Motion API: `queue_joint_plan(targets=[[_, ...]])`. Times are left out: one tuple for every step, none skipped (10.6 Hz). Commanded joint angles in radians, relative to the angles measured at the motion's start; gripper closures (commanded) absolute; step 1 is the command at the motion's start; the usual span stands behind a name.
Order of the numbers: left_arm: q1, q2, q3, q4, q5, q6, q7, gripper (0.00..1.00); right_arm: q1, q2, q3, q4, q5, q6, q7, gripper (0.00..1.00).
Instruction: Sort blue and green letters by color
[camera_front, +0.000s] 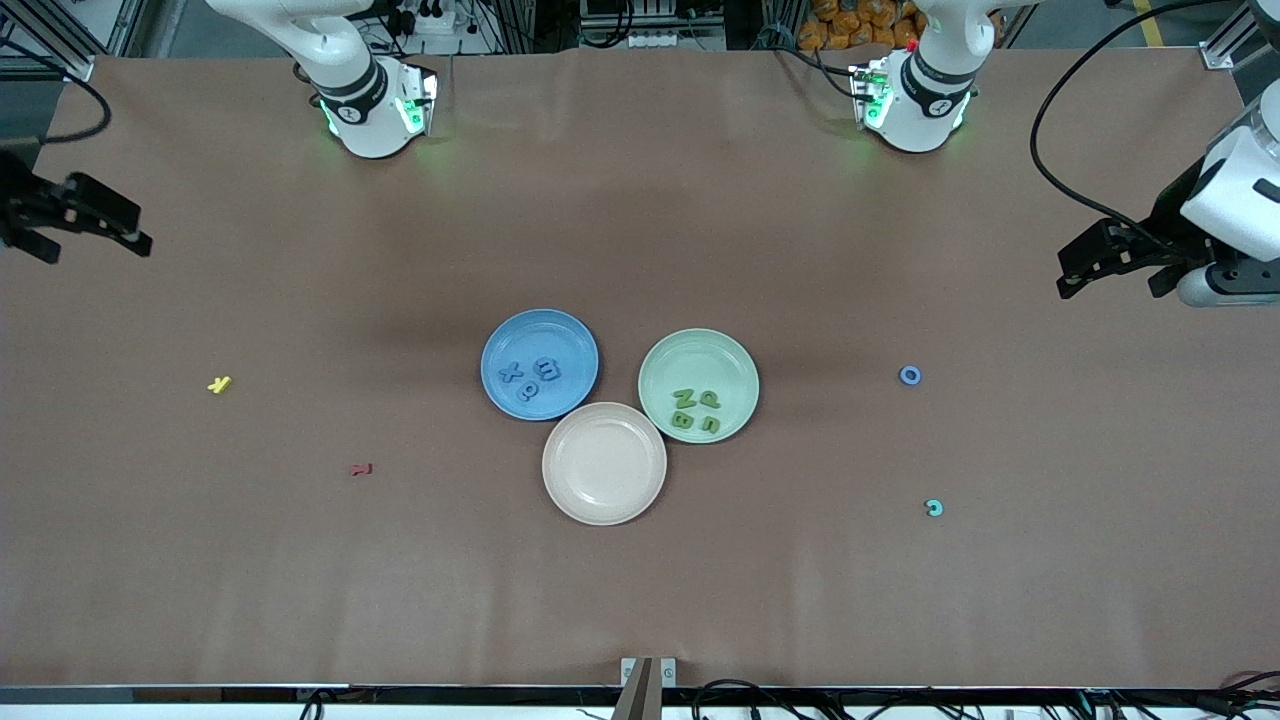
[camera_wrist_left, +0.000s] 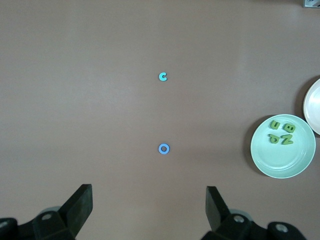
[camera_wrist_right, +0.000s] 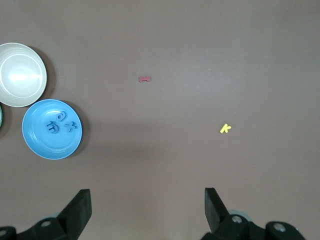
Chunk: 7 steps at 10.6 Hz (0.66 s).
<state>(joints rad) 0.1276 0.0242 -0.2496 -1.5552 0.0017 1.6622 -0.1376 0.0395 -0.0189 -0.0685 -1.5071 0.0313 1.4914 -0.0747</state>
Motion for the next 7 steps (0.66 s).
queue_joint_plan(targets=[[0.006,-0.010,0.010,0.026,-0.014,-0.007,0.013,0.00,-0.010,-0.016,-0.005,0.028,-0.043,-0.034,-0.011,0.00],[0.007,-0.012,0.012,0.027,-0.006,-0.009,0.013,0.00,-0.012,-0.018,-0.007,0.028,-0.045,-0.033,-0.013,0.00],[0.010,-0.012,0.013,0.027,-0.005,-0.010,0.013,0.00,-0.012,-0.018,-0.007,0.028,-0.045,-0.031,-0.013,0.00],[0.009,-0.010,0.012,0.030,0.001,-0.021,0.013,0.00,-0.012,-0.018,-0.007,0.028,-0.045,-0.034,-0.011,0.00],[0.007,-0.010,0.012,0.030,0.009,-0.028,0.013,0.00,-0.012,-0.018,-0.007,0.027,-0.045,-0.034,-0.011,0.00],[0.009,-0.012,0.013,0.030,0.009,-0.032,0.013,0.00,-0.012,-0.018,-0.007,0.028,-0.045,-0.034,-0.011,0.00],[0.009,-0.012,0.012,0.032,0.007,-0.035,0.013,0.00,-0.012,-0.018,-0.007,0.028,-0.045,-0.034,-0.011,0.00]])
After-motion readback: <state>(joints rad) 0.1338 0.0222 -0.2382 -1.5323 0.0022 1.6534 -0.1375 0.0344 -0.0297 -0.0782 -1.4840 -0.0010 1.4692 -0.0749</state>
